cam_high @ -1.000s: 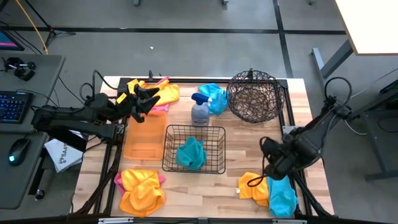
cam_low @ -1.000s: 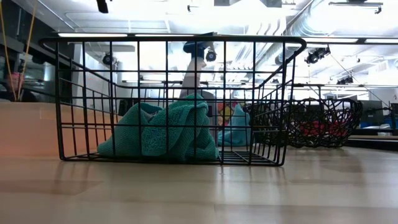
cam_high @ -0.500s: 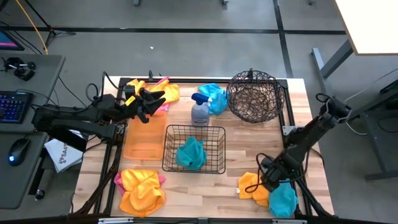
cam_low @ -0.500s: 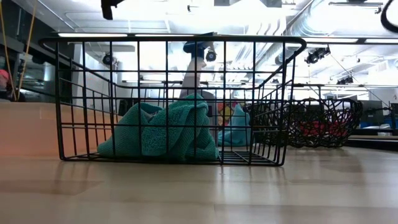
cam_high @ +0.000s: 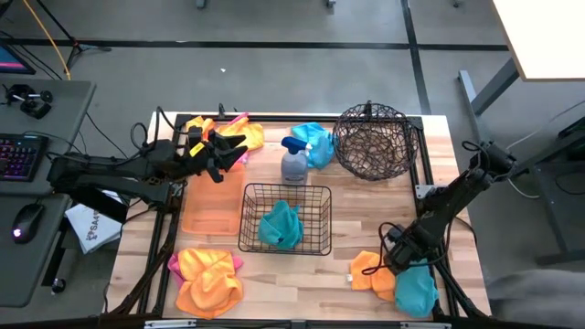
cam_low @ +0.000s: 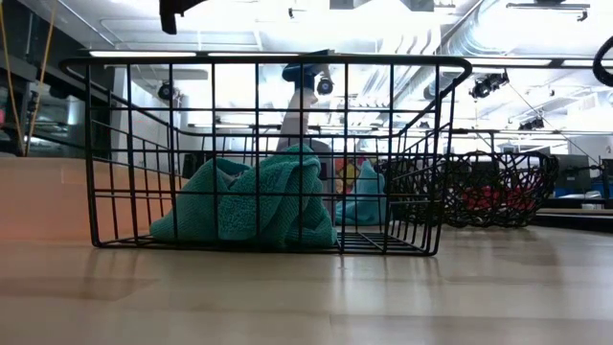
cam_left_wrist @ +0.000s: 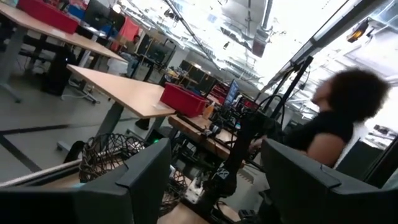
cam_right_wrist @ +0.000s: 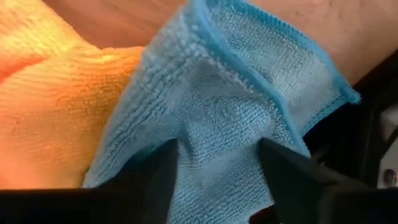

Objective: Sort microfiber towel by color & place in baskets
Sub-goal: Put the bottom right blue towel into the bottom wire basket

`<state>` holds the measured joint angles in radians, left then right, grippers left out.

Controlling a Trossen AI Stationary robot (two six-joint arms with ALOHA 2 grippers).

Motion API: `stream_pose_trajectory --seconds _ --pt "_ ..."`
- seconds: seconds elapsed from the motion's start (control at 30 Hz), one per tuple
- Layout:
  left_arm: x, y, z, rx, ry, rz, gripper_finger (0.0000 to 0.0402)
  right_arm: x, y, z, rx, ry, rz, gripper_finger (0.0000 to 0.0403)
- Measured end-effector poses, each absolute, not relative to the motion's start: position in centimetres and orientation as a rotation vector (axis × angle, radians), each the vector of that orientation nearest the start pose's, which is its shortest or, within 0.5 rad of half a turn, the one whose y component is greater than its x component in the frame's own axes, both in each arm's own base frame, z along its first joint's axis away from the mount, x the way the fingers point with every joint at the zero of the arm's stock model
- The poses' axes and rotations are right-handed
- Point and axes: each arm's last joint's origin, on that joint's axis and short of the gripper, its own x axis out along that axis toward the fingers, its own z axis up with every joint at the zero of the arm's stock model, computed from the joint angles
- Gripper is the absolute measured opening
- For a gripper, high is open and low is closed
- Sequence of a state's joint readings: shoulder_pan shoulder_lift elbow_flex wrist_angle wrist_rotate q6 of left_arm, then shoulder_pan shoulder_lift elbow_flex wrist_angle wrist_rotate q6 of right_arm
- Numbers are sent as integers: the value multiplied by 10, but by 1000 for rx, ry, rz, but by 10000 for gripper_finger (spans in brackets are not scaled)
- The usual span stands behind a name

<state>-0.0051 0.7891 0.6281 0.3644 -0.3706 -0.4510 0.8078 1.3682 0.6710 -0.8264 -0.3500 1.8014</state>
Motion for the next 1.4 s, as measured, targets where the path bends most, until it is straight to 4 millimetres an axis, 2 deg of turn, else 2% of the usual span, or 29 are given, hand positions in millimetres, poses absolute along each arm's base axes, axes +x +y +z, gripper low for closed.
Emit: stream_pose_trajectory --seconds 0.1,0.13,0.17,0.27,0.43,0.5,0.63,0.8,0.93,1.03,1.13,1.23,1.4 --pt "176 10 331 -454 -284 315 236 132 152 160 915 1757 -651 56" --pt "174 10 333 -447 -295 314 236 134 155 164 914 1751 -623 29" --pt "172 10 335 -437 -309 316 236 137 157 169 919 1740 -604 20" --pt "166 10 341 -385 -354 326 236 145 164 193 899 1699 -578 10" --pt "158 11 348 -305 -397 366 236 155 166 246 832 1568 -605 3" --pt "156 11 349 -306 -408 379 236 164 168 274 845 1471 -554 2" --pt "153 12 353 -315 -448 383 236 180 163 338 819 1194 -415 1" --pt "152 12 354 -318 -465 381 236 194 143 418 687 724 -303 1" --pt "152 12 354 -319 -465 381 236 209 121 458 557 453 -278 1" --pt "152 12 354 -319 -465 380 236 231 109 471 466 330 -254 0" --pt "152 12 354 -319 -465 380 236 256 101 470 388 292 -232 0" --pt "152 12 354 -319 -464 380 236 283 96 457 342 325 -235 0" --pt "152 12 354 -318 -463 380 236 328 92 420 293 436 -293 0"
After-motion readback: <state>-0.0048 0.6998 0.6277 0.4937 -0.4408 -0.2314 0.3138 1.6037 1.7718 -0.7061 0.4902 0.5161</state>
